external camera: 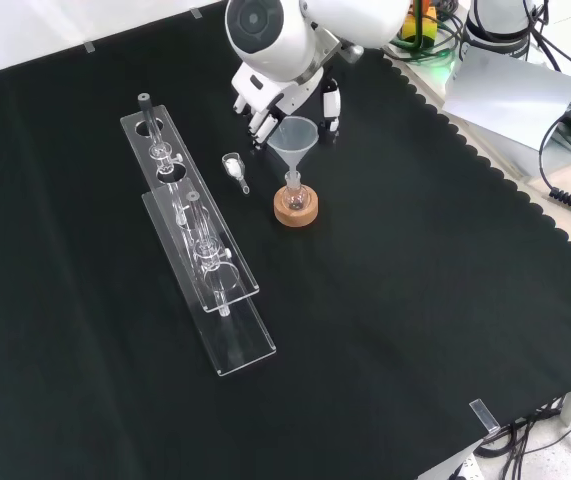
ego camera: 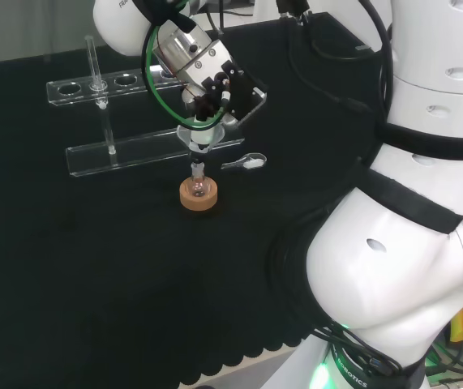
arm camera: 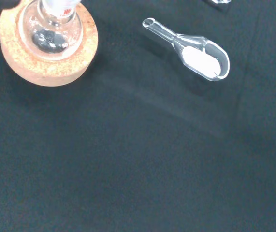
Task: Place the funnel on the round-bottom flask.
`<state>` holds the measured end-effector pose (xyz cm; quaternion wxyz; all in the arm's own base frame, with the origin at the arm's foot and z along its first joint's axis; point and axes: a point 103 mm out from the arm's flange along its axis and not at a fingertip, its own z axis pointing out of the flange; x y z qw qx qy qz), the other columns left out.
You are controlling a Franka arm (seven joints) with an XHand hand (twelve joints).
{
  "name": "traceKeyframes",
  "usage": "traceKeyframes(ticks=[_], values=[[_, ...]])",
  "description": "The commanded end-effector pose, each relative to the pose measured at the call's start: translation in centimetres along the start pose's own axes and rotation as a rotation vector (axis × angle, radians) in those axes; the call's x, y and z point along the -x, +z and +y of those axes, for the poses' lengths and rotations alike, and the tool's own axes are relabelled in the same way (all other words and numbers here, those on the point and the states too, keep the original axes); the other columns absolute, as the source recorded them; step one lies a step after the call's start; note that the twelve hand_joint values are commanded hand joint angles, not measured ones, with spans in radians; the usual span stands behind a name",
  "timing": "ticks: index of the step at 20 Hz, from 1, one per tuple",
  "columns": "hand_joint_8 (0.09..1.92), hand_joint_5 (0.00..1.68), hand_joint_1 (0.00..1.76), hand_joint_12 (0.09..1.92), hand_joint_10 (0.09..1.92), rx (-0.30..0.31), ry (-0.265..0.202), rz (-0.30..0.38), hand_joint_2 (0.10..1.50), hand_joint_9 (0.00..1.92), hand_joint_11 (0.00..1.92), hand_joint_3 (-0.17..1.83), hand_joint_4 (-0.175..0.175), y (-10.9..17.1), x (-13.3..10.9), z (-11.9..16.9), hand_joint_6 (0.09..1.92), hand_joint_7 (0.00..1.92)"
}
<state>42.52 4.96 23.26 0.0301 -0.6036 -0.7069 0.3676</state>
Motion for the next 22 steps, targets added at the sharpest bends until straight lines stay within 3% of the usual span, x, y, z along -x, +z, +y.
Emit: traceKeyframes(ticks=[1, 7, 15, 22], values=[[0.77, 0.45, 0.65, 1.27, 0.58, 0.006, 0.002, -0.008, 0.78, 0.95, 0.50, 0.48, -0.027, -0.02, -0.39, -0.01, 0.65, 0.54], [0.77, 0.42, 0.65, 1.27, 0.58, -0.002, 0.005, -0.008, 0.77, 0.94, 0.50, 0.48, -0.028, -0.01, -0.26, -0.04, 0.64, 0.53], [0.78, 0.25, 0.63, 1.30, 0.66, -0.032, -0.003, -0.015, 0.70, 0.79, 0.44, 0.48, -0.030, 0.41, -0.54, 0.11, 0.16, 0.32], [0.75, 0.19, 0.59, 1.31, 0.66, -0.029, -0.011, -0.006, 0.65, 0.74, 0.41, 0.45, -0.027, 0.51, -0.20, -0.23, 0.09, 0.24]])
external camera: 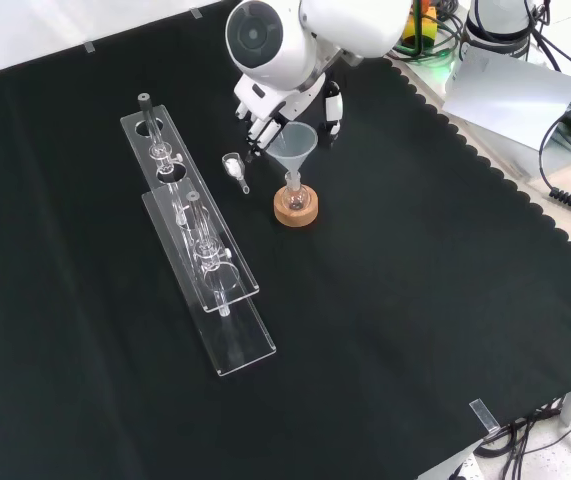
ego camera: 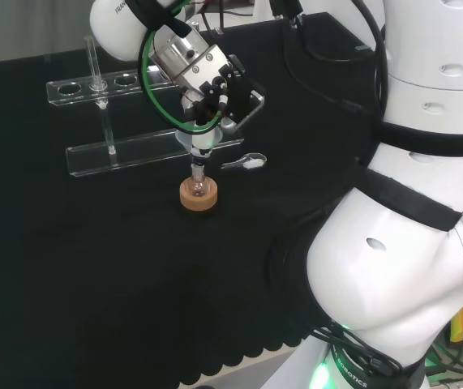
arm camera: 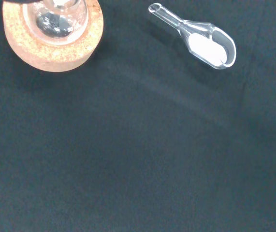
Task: Place the funnel on the round-bottom flask.
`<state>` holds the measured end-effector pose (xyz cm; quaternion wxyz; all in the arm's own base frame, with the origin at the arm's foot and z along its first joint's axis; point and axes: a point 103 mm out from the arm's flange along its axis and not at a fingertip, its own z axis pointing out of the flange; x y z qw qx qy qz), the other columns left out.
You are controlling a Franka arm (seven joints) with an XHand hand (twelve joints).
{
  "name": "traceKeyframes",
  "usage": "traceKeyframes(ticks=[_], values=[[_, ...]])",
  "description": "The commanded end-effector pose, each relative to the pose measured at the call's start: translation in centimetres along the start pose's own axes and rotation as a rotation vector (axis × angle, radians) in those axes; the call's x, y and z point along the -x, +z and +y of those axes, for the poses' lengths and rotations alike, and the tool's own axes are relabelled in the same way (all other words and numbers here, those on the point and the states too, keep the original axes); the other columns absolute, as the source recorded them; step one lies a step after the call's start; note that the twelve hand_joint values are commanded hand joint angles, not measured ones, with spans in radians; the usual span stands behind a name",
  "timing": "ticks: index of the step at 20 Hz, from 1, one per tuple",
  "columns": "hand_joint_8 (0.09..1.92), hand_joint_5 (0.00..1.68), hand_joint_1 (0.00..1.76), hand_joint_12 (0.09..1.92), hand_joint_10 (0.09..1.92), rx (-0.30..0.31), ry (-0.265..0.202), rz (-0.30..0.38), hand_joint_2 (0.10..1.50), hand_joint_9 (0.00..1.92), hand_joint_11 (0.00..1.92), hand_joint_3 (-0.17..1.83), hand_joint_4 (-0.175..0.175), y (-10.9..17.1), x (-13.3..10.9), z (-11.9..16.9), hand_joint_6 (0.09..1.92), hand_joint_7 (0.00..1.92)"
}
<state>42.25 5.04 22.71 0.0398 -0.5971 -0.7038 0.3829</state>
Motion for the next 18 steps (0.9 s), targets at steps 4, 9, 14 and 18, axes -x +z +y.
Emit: traceKeyframes(ticks=[4, 9, 14, 18], values=[[0.74, 0.17, 0.57, 1.31, 0.66, 0.000, -0.003, 0.010, 0.64, 0.74, 0.41, 0.44, -0.027, 0.0, 0.2, -0.6, 0.09, 0.22], [0.73, 0.14, 0.55, 1.32, 0.66, 0.021, 0.006, 0.017, 0.63, 0.72, 0.40, 0.43, -0.026, -0.2, 0.6, -1.7, 0.09, 0.20], [0.72, 0.14, 0.54, 1.32, 0.66, 0.077, 0.016, 0.061, 0.63, 0.72, 0.40, 0.42, -0.026, -0.4, 2.2, -3.2, 0.09, 0.20], [0.73, 0.16, 0.54, 1.32, 0.66, 0.123, 0.029, 0.099, 0.64, 0.72, 0.40, 0.41, -0.025, -0.7, 3.9, -4.6, 0.09, 0.21]])
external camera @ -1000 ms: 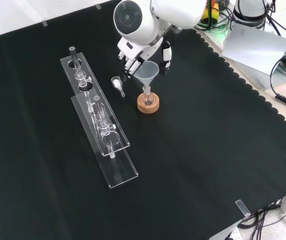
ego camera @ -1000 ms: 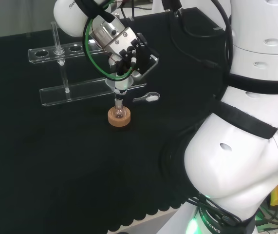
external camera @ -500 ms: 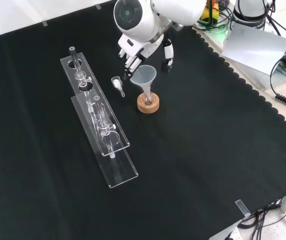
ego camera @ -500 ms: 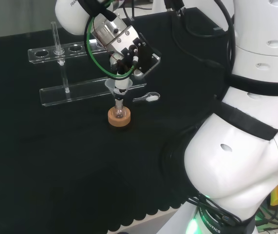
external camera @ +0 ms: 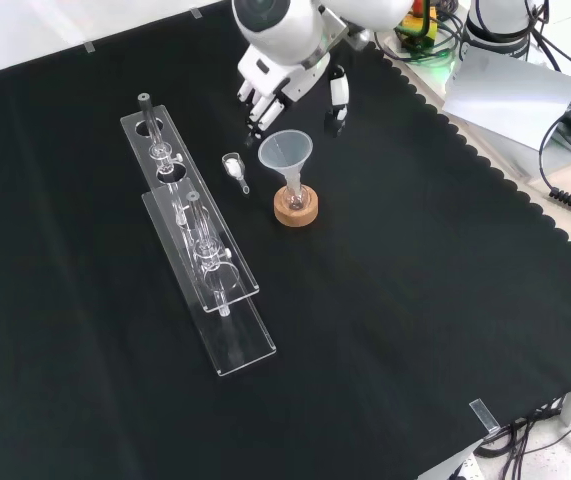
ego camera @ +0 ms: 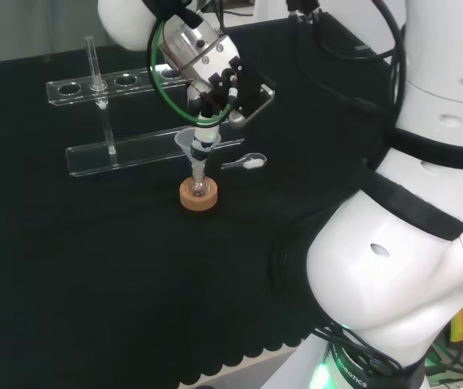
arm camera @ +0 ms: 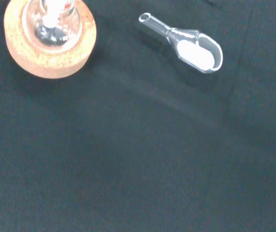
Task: Place the funnel on the round-bottom flask.
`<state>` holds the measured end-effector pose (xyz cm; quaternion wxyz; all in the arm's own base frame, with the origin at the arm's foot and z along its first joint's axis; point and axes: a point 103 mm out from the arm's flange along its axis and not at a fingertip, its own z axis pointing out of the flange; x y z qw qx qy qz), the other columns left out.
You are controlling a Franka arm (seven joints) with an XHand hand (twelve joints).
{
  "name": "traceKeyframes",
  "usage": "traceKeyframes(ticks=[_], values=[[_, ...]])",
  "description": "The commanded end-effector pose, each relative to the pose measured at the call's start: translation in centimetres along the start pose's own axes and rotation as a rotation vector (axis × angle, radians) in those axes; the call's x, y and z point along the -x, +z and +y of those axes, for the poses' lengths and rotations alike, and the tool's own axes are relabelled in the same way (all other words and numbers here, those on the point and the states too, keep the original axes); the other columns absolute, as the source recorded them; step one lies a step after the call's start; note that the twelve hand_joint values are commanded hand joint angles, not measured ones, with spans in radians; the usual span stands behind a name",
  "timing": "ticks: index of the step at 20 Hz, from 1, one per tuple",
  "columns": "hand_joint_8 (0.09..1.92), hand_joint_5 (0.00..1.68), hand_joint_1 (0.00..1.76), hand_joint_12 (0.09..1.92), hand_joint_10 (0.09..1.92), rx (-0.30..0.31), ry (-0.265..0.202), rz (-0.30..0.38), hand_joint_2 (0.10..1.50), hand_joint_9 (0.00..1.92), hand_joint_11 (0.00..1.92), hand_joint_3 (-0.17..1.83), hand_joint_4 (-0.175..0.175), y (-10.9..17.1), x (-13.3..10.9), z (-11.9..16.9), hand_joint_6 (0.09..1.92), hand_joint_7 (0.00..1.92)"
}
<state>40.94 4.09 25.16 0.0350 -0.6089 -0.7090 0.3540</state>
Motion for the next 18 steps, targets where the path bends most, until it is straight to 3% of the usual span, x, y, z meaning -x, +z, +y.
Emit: traceKeyframes(ticks=[1, 11, 18], values=[[0.73, 0.19, 0.54, 1.32, 0.66, 0.082, 0.023, 0.070, 0.64, 0.72, 0.40, 0.41, -0.026, -0.4, 3.0, -2.4, 0.09, 0.22], [0.72, 0.29, 0.61, 1.31, 0.65, 0.166, 0.070, 0.181, 0.68, 0.76, 0.43, 0.42, -0.027, 1.0, 8.0, -4.4, 0.09, 0.31], [0.71, 0.33, 0.64, 1.30, 0.63, 0.151, 0.099, 0.224, 0.70, 0.79, 0.45, 0.42, -0.029, 2.7, 10.5, -3.7, 0.09, 0.34]])
